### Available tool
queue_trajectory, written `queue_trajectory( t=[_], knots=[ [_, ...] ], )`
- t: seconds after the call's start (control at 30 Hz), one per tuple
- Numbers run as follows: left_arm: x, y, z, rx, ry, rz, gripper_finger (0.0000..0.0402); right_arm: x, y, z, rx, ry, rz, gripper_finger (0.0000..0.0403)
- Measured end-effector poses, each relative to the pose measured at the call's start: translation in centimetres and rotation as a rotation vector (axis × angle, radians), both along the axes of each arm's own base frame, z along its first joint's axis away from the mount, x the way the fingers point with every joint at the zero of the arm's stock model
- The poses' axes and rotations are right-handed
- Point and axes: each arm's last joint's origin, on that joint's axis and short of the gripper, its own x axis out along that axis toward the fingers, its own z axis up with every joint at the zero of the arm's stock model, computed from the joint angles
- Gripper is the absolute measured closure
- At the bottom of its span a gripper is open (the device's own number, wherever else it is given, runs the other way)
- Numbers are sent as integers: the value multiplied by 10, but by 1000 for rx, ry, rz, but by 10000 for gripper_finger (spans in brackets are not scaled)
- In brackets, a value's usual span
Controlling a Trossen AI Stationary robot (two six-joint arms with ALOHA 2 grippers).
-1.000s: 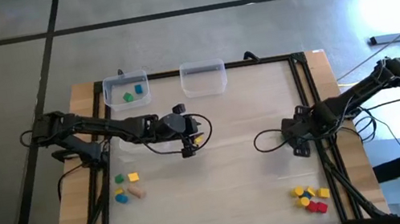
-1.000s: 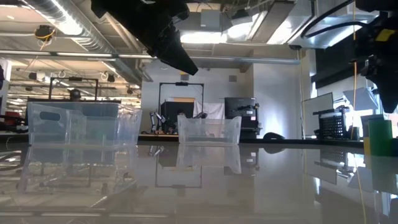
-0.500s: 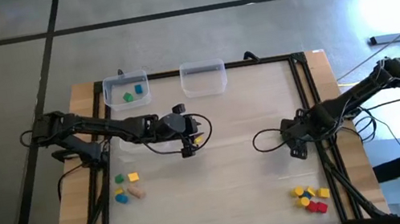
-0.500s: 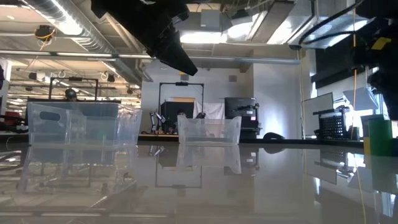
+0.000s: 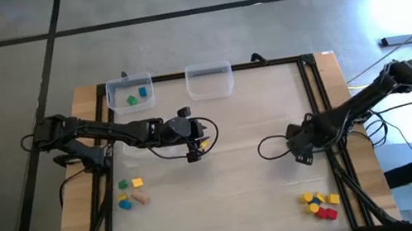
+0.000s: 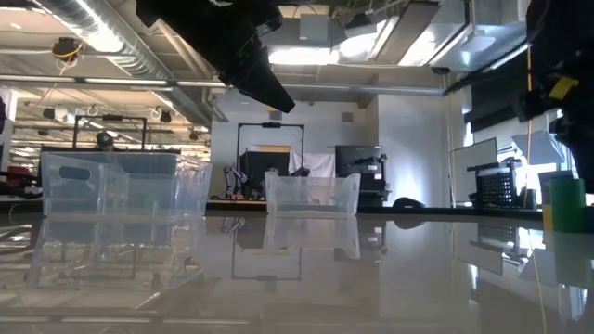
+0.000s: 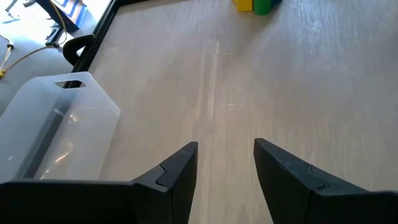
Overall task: Sort blocks by size
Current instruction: Put the blue square game block into the top left transparent bin
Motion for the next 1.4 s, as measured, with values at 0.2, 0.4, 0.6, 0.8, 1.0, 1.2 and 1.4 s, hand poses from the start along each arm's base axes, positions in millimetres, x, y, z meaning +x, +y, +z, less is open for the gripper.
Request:
queue_trajectory(
  t=[0.2,0.4,0.6,0.8,1.0,1.2,1.4],
  knots=[
    [0,0,0,1,0,-1,247,8,3,-17,-51,114,-1,111],
    [0,0,0,4,1,-3,247,10,4,-30,-73,168,1,111],
    [0,0,0,3,1,-2,247,13,6,-32,-33,150,37,111],
    [0,0,0,-1,0,1,247,19,9,-33,10,85,86,111],
    [0,0,0,-4,3,4,247,24,13,-33,90,49,105,111],
    [-1,0,-2,-9,20,7,247,23,15,-33,168,81,127,111],
    [-1,0,-2,-9,20,7,247,25,15,-24,137,104,151,111]
  ],
)
